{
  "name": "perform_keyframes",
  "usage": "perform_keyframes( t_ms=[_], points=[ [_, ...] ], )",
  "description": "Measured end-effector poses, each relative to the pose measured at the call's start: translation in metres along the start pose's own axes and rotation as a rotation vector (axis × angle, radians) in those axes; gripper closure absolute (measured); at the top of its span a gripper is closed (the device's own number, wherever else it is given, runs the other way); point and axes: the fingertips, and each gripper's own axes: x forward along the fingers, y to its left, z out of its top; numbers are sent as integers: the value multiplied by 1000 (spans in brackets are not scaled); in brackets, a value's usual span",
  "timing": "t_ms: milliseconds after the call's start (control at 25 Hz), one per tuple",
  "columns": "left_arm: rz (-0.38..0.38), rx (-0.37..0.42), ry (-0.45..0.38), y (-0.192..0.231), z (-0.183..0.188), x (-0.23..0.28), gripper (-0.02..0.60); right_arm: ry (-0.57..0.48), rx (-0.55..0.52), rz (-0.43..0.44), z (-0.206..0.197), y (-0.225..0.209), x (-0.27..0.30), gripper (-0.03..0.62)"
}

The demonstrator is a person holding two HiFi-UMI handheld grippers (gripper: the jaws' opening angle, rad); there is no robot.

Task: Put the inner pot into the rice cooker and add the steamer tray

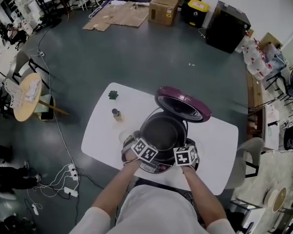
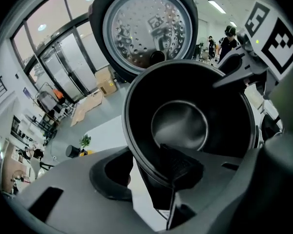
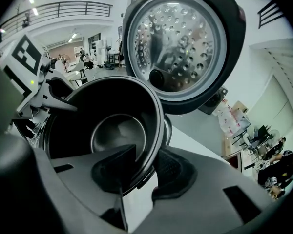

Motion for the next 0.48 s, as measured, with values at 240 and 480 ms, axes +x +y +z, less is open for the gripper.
perform_keyframes(
  t_ms=[240, 480],
  points=[
    [66, 117, -3, 9, 2, 10, 307, 16, -10, -39, 7, -5, 5, 464],
    [10, 87, -7, 8, -1, 22, 272, 61, -62, -90, 3, -9, 18, 441]
  ],
)
